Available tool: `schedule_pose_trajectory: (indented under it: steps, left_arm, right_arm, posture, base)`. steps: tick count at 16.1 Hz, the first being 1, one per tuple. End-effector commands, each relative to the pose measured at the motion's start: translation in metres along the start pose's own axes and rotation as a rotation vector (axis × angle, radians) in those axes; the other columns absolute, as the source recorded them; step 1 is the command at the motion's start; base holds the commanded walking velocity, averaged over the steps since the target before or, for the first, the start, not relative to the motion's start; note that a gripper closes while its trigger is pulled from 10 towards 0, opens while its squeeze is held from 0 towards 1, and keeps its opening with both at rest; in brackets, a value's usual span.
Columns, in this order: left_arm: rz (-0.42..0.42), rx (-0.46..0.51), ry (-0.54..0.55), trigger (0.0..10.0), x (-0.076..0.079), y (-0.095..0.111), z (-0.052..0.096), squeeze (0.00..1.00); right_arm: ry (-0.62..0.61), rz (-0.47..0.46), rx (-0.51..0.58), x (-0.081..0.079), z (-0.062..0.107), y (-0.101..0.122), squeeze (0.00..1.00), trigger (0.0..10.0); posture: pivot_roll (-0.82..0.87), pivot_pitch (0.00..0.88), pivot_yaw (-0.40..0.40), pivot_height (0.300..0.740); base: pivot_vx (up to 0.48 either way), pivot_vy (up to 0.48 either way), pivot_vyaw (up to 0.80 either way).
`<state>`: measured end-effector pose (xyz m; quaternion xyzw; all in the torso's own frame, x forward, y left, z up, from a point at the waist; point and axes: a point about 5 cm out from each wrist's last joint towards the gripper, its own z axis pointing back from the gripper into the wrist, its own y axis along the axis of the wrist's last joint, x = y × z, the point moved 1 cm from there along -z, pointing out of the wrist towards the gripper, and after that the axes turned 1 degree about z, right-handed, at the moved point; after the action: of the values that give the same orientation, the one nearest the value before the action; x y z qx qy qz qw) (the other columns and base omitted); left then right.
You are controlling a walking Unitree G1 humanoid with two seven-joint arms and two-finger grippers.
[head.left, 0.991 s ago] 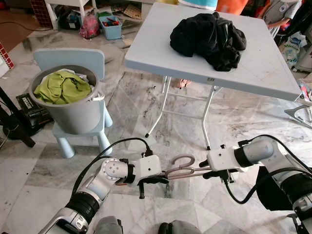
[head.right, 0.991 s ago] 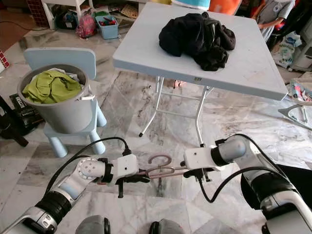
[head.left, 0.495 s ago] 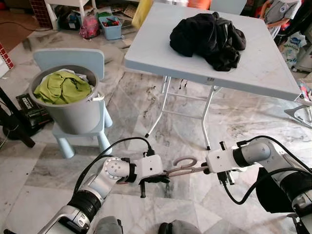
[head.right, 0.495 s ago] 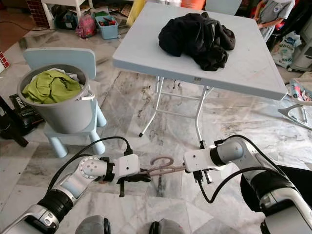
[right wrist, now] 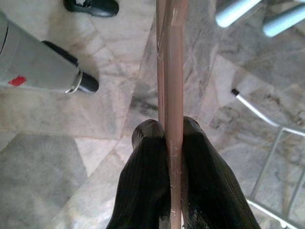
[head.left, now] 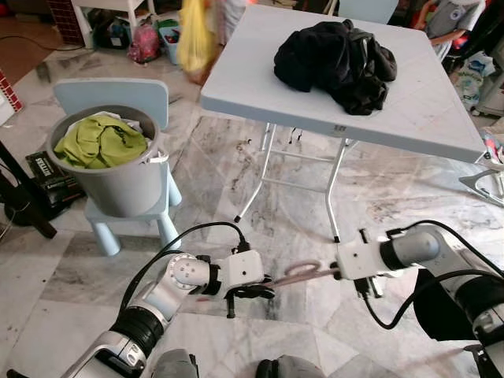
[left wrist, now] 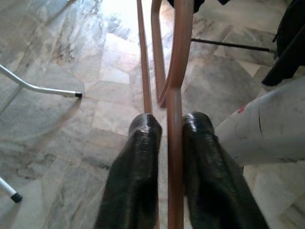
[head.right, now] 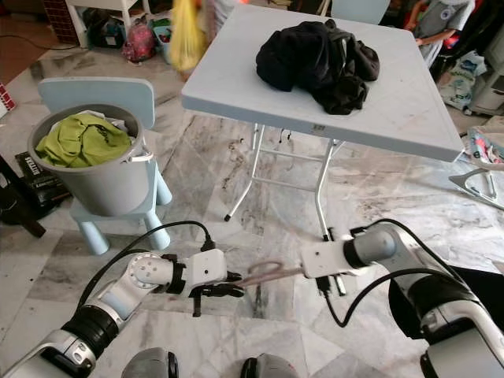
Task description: Hang hanger
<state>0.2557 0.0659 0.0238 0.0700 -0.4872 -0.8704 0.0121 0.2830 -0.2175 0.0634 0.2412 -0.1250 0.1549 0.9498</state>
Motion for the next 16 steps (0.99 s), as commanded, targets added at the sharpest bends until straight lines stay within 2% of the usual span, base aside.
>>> schedule_pose_trajectory:
  steps: [1, 5, 6, 10, 12, 13, 16]
  left_arm:
    - [-0.012, -0.002, 0.009, 10.0, -0.004, 0.002, 0.001, 1.0]
    - [-0.019, -0.001, 0.024, 10.0, -0.008, 0.003, 0.004, 1.0]
    - [-0.056, -0.014, 0.023, 10.0, -0.008, 0.004, 0.008, 1.0]
    - [-0.069, 0.034, 0.064, 10.0, -0.011, 0.013, 0.017, 1.0]
    - [-0.068, 0.053, 0.079, 10.0, -0.009, 0.014, 0.023, 1.0]
    - [-0.056, 0.076, 0.112, 10.0, -0.004, 0.013, 0.031, 1.0]
    - [-0.048, 0.089, 0.15, 10.0, -0.002, 0.012, 0.038, 1.0]
  right_arm:
    - [-0.001, 0.012, -0.024, 0.001, 0.004, -0.004, 0.0, 0.0]
    - [-0.001, 0.013, -0.036, 0.001, 0.003, -0.006, 0.0, 0.0]
    - [-0.012, 0.011, -0.055, 0.002, 0.003, -0.008, 0.0, 0.0]
    - [-0.041, 0.008, -0.084, 0.002, 0.002, -0.014, 0.0, 0.0]
    - [-0.079, -0.001, -0.1, 0.005, 0.001, -0.015, 0.0, 0.0]
    - [-0.141, -0.022, -0.111, 0.011, -0.002, -0.016, 0.0, 0.0]
    - [-0.178, -0.047, -0.131, 0.013, -0.004, -0.019, 0.0, 0.0]
  posture:
    - [-0.06, 0.02, -0.109, 0.74]
    - [-0.06, 0.02, -0.109, 0.74]
    - [-0.05, 0.023, -0.109, 0.74]
    - [-0.05, 0.026, -0.11, 0.74]
    - [-0.05, 0.026, -0.111, 0.74]
    - [-0.04, 0.026, -0.111, 0.74]
    - [-0.03, 0.025, -0.11, 0.74]
  base:
    - [0.0, 0.0, 0.0]
    - [0.0, 0.0, 0.0]
    - [0.0, 0.0, 0.0]
    - [0.0, 0.0, 0.0]
    - [0.0, 0.0, 0.0]
    - [0.0, 0.0, 0.0]
    - [0.0, 0.0, 0.0]
